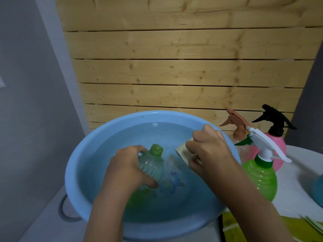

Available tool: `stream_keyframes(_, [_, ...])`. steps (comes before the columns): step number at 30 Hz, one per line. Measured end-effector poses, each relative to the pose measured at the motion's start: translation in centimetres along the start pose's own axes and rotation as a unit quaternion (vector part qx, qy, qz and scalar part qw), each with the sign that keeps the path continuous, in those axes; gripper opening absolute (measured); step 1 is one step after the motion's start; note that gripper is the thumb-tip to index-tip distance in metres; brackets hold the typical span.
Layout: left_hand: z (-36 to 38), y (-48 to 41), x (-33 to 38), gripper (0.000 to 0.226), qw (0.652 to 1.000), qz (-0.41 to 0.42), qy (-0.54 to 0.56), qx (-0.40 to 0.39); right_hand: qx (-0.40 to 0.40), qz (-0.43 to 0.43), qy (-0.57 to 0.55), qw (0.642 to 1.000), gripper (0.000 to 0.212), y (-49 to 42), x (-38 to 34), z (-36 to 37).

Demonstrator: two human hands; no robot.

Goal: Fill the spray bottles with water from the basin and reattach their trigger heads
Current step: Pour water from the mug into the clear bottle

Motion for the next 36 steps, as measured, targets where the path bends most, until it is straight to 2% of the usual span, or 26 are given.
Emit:
stream_keyframes(3, [-0.2,0.0,0.0,0.078,1.0,-0.007,0.0,0.01,-0.047,0.012,-0.012,0.999,0.028,-0.2,0.4,0.7])
stream_keyframes(7, [-0.6,0.1,-0.1,0.077,0.999,-0.014,0.011,0.04,-0.14,0.032,-0.026,0.989,0.056,0.1,1.0,2.2])
stream_keyframes(13, [-0.9,0.2,0.0,0.075,0.996,-0.016,0.049,0.072,-0.182,0.056,-0.024,0.981,0.083,1.2,2.2,4.0])
stream_keyframes(14, [-1.0,0.3,0.0,0.074,0.995,-0.016,0.055,0.078,-0.189,0.066,-0.018,0.98,0.081,1.3,2.3,3.9])
stream_keyframes(16, [-1.2,0.3,0.1,0.073,0.994,-0.015,0.064,0.091,-0.208,0.094,-0.018,0.973,0.057,1.6,2.6,3.9])
stream_keyframes(18, [-1.4,0.4,0.2,0.073,0.992,-0.014,0.072,0.106,-0.256,0.159,-0.045,0.952,0.038,2.1,2.9,3.8])
stream_keyframes(21, [-1.7,0.6,0.3,0.071,0.987,-0.014,0.09,0.13,-0.295,0.21,-0.059,0.93,0.036,2.3,2.9,3.7])
stream_keyframes(26, [-2.0,0.6,0.5,0.071,0.977,-0.019,0.13,0.168,-0.345,0.242,-0.066,0.904,0.04,2.3,2.4,3.5])
stream_keyframes(30, [-2.2,0.6,0.5,0.071,0.971,-0.023,0.151,0.184,-0.335,0.285,-0.138,0.887,0.044,2.0,1.8,3.3])
stream_keyframes(36, [-2.7,0.9,0.7,0.072,0.965,-0.024,0.175,0.195,-0.204,0.261,-0.178,0.927,0.033,1.1,1.1,2.6])
Point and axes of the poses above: each hand's wrist, its own y-axis away from the middle knuckle, its own z-axis out of the palm, x = y × z, the point moved 3 cm from there along -y, towards the middle knuckle, and after that the axes turned 13 degrees about -y, right-handed, at the moved point
